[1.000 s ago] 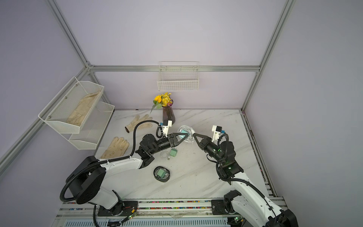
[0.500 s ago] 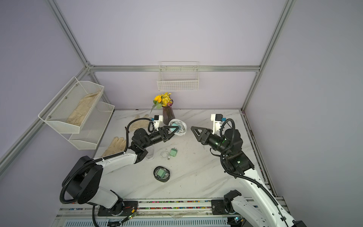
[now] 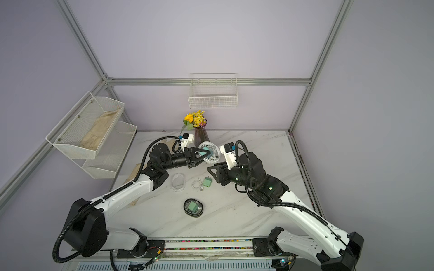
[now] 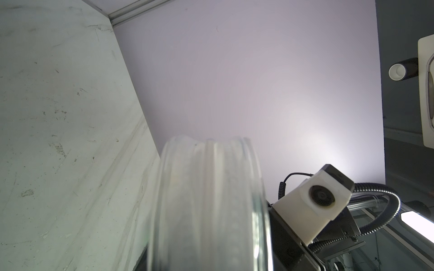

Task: Pack away charging kits
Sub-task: Zip the zipper on the storage bag.

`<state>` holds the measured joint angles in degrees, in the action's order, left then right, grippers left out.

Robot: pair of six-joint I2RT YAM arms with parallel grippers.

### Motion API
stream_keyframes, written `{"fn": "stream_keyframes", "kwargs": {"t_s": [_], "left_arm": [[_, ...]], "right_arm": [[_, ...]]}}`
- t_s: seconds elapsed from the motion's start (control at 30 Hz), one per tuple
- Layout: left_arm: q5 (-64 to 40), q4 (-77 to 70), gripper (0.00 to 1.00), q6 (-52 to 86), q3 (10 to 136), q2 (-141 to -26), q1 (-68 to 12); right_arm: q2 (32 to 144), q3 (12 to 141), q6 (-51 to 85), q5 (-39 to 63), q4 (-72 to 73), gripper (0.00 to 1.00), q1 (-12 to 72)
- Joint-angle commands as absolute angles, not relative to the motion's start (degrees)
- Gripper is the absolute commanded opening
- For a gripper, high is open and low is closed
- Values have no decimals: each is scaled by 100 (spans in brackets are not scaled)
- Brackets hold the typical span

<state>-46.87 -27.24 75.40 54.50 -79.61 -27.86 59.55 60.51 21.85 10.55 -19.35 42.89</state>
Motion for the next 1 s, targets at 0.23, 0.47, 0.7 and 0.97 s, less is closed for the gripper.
{"fn": "stream_keyframes", "kwargs": {"t_s": [0.23, 0.47, 0.7, 0.97], "left_arm": [[-4852, -2615, 14, 7418, 6068, -7805, -2768], [-4849, -2619, 14, 7431, 6093, -7823, -2760], [-4840, -2543, 14, 7427, 6125, -7788, -2760], [-4773, -2542, 15, 7444, 6168, -7838, -2732]], "right_arm": [[5847, 6183, 1881, 11, -2095, 37, 4323], [5930, 6084, 1862, 164, -2065, 34, 4324], [6124, 6001, 1898, 350, -1819, 27, 4324], [6052, 5956, 1830, 274, -2096, 29, 4327]]}}
